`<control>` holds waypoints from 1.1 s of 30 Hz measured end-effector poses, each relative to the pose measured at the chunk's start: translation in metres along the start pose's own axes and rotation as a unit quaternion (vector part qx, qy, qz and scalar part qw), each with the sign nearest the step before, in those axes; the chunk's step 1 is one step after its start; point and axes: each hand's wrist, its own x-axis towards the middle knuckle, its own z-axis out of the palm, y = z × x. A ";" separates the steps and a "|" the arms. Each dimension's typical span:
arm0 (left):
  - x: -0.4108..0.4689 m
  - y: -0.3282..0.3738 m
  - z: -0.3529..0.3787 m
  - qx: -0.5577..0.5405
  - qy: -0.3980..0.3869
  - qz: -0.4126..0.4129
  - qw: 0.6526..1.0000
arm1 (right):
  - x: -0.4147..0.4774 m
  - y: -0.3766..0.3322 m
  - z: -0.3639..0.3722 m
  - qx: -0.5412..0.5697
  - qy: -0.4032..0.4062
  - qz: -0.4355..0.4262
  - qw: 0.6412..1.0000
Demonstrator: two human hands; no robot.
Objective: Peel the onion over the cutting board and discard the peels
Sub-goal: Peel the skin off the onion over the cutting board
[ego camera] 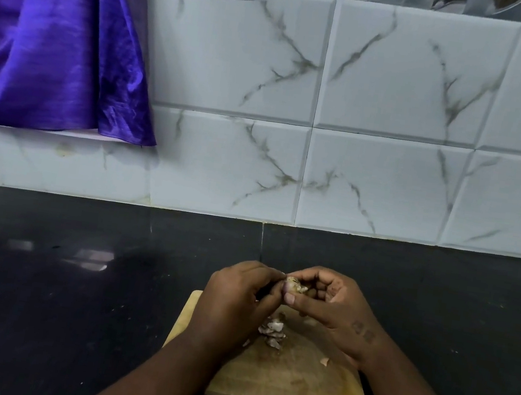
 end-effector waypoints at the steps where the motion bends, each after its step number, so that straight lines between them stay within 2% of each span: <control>1: 0.000 0.001 0.000 0.005 0.005 0.003 1.000 | 0.000 0.000 0.000 -0.001 0.001 -0.004 1.000; 8: 0.000 0.003 0.001 -0.003 0.023 -0.019 1.000 | -0.001 0.000 0.001 0.000 -0.003 -0.019 1.000; 14: -0.003 0.001 0.002 -0.113 0.015 -0.092 0.989 | -0.001 0.000 0.000 -0.009 -0.009 -0.015 1.000; 18: -0.002 0.000 0.002 -0.087 -0.018 -0.058 0.994 | 0.000 -0.001 -0.002 -0.013 -0.007 -0.018 1.000; 33: 0.000 0.002 0.001 0.002 -0.022 -0.019 1.000 | -0.001 0.004 0.000 -0.044 0.011 -0.039 0.998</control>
